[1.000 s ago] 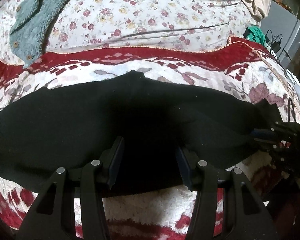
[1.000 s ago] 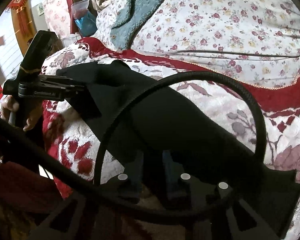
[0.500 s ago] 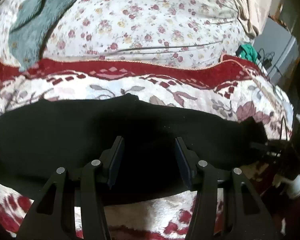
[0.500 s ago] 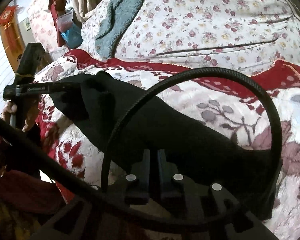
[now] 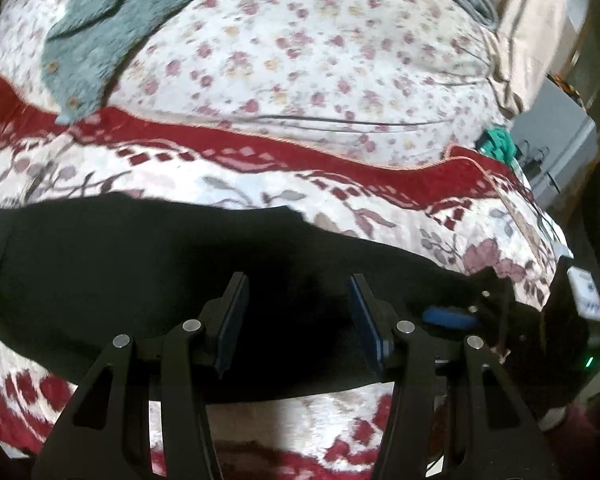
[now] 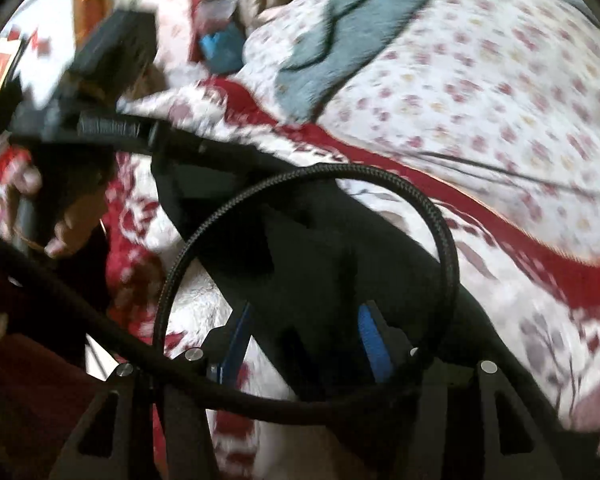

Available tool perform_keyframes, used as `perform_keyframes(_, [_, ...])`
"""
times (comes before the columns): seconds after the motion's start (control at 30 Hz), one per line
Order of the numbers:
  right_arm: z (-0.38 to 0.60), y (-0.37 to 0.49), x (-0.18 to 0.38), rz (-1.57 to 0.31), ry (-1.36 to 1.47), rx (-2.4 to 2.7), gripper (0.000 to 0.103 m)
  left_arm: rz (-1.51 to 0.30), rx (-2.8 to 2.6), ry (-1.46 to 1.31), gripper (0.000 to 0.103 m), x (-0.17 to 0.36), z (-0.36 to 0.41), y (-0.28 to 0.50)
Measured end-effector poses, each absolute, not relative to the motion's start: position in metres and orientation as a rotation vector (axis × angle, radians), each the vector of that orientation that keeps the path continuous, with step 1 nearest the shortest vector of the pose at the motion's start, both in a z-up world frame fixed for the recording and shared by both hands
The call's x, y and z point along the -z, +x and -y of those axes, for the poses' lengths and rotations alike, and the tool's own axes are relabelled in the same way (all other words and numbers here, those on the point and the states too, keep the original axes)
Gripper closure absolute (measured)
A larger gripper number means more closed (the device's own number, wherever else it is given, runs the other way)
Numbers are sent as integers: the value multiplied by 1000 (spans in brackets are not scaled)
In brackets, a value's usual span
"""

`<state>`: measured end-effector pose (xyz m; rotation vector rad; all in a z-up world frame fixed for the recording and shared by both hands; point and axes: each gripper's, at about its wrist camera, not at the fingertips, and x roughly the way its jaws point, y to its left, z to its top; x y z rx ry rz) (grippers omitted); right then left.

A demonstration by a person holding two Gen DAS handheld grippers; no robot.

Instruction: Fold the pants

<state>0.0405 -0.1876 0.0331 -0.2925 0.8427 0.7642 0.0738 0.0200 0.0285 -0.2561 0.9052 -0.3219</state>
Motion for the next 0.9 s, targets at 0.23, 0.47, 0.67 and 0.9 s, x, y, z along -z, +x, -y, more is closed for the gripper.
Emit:
perform_keyframes(0.23, [172, 82, -16, -884, -177, -808, 87, -1022, 305, -202, 52, 5, -13, 91])
perform_keyframes(0.47, [181, 70, -34, -926, -86, -956, 91, -1055, 373, -221, 52, 6, -14, 77])
perform_keyframes(0.67, [184, 56, -3, -954, -125, -918, 88, -1055, 356, -214, 52, 15, -14, 71])
perform_keyframes(0.9, [203, 37, -33, -839, -263, -700, 48, -1000, 344, -199, 47, 22, -9, 66])
